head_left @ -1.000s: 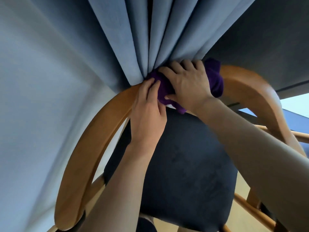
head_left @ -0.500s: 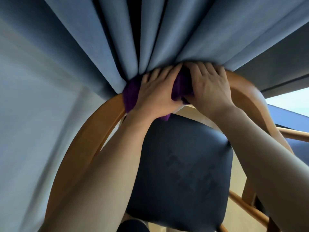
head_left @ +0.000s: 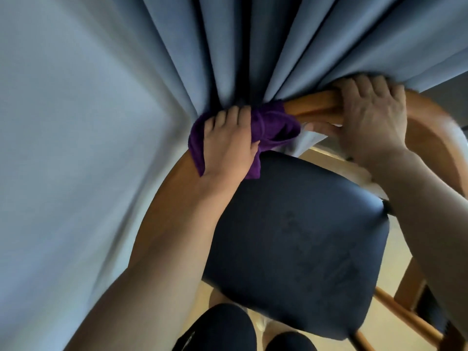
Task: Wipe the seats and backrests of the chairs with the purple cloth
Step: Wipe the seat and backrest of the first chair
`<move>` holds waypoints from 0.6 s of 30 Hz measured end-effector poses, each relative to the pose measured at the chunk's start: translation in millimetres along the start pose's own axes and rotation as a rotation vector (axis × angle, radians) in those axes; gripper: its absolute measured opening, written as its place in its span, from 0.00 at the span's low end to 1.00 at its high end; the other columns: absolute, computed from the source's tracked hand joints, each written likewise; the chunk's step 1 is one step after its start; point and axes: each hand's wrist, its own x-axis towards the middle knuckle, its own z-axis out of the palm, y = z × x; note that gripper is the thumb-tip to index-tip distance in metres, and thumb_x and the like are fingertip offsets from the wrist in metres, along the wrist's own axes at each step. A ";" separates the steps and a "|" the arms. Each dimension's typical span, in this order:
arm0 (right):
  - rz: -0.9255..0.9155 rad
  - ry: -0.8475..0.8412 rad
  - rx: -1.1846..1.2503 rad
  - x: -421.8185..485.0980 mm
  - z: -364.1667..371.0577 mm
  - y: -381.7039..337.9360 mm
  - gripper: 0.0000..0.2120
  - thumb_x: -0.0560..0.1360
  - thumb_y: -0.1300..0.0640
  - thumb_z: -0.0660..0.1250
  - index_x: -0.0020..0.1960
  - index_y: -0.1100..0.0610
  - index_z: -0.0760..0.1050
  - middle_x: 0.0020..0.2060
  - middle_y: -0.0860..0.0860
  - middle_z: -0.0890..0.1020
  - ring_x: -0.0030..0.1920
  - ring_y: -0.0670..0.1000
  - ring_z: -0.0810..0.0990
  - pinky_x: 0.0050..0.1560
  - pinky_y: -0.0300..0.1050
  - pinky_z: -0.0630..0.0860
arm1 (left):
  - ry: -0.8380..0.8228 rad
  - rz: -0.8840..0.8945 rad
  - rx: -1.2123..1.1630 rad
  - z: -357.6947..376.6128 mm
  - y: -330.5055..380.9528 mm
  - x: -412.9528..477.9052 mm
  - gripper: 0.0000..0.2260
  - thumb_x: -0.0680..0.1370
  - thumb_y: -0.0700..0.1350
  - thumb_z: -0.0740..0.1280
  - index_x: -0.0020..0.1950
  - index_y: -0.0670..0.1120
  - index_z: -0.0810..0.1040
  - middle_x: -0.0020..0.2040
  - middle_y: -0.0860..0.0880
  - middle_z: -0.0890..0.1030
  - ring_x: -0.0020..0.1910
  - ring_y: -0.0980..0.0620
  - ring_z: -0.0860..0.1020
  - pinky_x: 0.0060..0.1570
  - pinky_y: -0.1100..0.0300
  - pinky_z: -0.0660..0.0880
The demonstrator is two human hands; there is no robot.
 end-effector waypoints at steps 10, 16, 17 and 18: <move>-0.422 -0.110 0.475 -19.4 3.4 -115.4 0.32 0.72 0.67 0.64 0.76 0.62 0.64 0.72 0.60 0.68 0.76 0.61 0.62 0.78 0.57 0.54 | 0.053 -0.215 0.098 8.4 -18.6 -55.5 0.35 0.77 0.57 0.66 0.79 0.43 0.58 0.76 0.45 0.65 0.75 0.45 0.64 0.72 0.49 0.60; -0.559 -0.204 0.396 -33.6 15.5 -149.6 0.38 0.75 0.62 0.66 0.80 0.57 0.52 0.79 0.51 0.56 0.80 0.53 0.49 0.80 0.52 0.46 | 0.041 -0.339 0.062 6.0 -25.9 -78.5 0.35 0.78 0.56 0.64 0.80 0.44 0.56 0.78 0.46 0.62 0.77 0.46 0.60 0.75 0.51 0.57; -0.575 -0.203 0.388 -38.0 15.2 -154.0 0.38 0.75 0.62 0.67 0.80 0.57 0.52 0.80 0.51 0.56 0.80 0.53 0.50 0.80 0.53 0.46 | 0.040 -0.362 0.060 4.8 -27.3 -84.9 0.34 0.79 0.56 0.64 0.80 0.45 0.56 0.78 0.46 0.62 0.77 0.47 0.60 0.75 0.52 0.56; -0.595 -0.202 0.384 -41.5 14.8 -159.2 0.38 0.75 0.62 0.67 0.80 0.57 0.53 0.79 0.51 0.57 0.80 0.53 0.50 0.80 0.53 0.47 | 0.039 -0.385 0.058 3.8 -29.1 -92.7 0.34 0.79 0.56 0.64 0.80 0.44 0.57 0.78 0.46 0.62 0.77 0.46 0.61 0.75 0.51 0.57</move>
